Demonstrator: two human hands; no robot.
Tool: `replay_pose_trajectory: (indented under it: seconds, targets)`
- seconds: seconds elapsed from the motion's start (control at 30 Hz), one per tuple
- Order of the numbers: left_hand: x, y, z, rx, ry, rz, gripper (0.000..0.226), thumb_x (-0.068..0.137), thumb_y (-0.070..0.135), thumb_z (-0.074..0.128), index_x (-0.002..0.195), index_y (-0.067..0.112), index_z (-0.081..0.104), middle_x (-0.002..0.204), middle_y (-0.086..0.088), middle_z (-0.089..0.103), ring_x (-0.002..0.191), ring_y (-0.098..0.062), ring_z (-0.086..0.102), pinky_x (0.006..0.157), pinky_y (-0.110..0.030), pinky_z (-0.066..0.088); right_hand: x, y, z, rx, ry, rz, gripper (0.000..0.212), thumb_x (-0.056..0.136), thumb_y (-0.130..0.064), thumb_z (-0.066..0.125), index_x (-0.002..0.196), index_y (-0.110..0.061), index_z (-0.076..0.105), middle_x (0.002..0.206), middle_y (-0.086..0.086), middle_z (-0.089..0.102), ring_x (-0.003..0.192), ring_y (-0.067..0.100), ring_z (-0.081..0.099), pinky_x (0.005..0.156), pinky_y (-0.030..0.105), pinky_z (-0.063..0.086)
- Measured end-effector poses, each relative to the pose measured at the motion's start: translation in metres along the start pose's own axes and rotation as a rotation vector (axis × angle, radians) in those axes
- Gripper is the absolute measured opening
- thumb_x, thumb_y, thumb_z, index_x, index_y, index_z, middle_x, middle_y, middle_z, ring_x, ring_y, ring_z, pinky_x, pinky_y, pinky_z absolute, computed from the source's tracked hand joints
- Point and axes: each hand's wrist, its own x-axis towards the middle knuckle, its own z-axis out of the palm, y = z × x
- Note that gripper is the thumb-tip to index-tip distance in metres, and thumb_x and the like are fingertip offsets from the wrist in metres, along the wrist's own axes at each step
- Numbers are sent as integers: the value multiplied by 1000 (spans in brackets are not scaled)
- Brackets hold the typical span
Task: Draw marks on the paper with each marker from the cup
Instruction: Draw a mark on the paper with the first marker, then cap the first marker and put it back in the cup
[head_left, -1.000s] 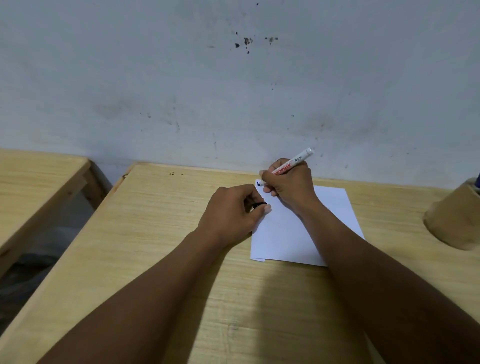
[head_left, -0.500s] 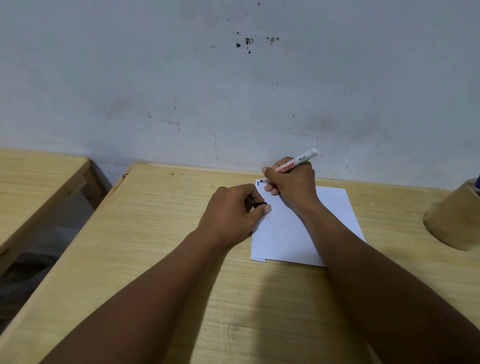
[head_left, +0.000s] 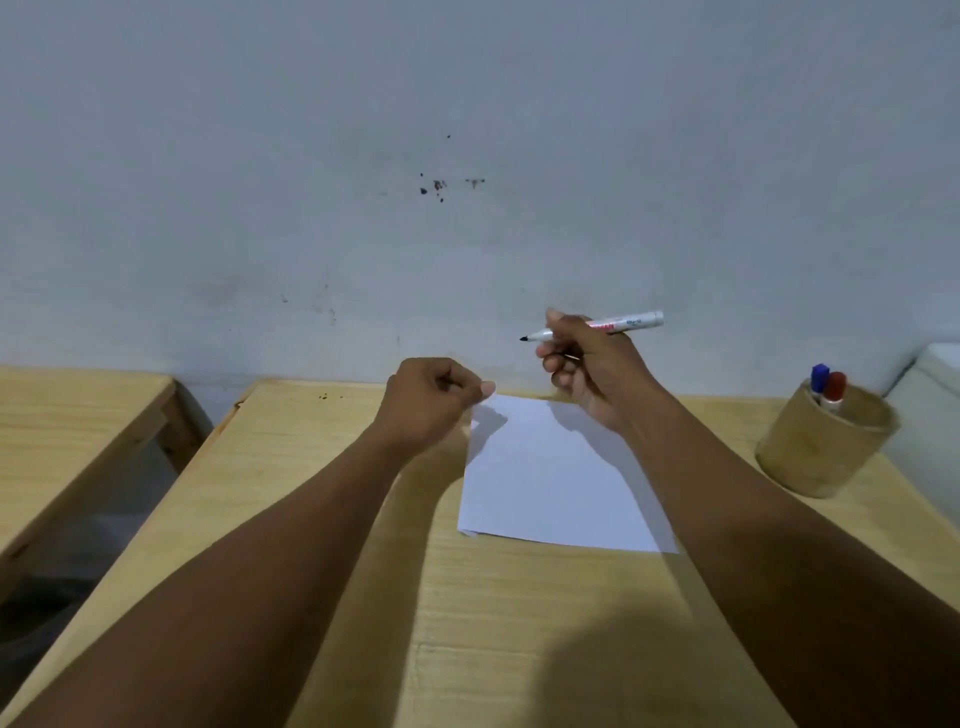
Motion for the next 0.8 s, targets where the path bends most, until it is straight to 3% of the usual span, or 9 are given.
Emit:
replay_pose_trajectory:
  seconds: [0.07,0.17,0.3,0.5,0.8]
  targets:
    - [-4,26,2,-136,-22,-3,20,83,32,83,89,13,81,81,2,76,62,-3,62,58,-16,47,-15,-16,-12,38,-12,28,20,97,-22,61,80,-12,61,66,8,64,47,14,58,47,21,41]
    - [-9,64,14,-308,-138,-41,23,87,33,79,99,14,81,91,0,75,77,-15,67,72,-26,52,-38,-36,-36,83,28,23,22,96,-19,53,76,-11,60,69,11,64,46,16,59,48,23,41]
    - [-17,103,50,-436,-251,-65,18,91,28,75,102,14,79,93,1,75,80,-16,69,73,-28,53,-66,-60,-69,113,45,-41,28,97,-20,56,71,-12,58,65,8,64,46,15,59,50,23,41]
    - [-33,139,107,-497,-365,-54,17,90,25,76,101,12,79,88,1,76,78,-17,69,75,-30,55,-94,-79,-113,120,99,-158,19,94,-22,70,80,-11,63,64,3,62,48,11,57,48,19,41]
    - [-35,164,156,-471,-425,-17,18,88,22,78,100,9,79,85,-1,76,76,-18,68,76,-30,57,-115,-91,-163,133,212,-224,19,91,-23,74,80,-10,66,66,5,64,49,11,59,49,20,44]
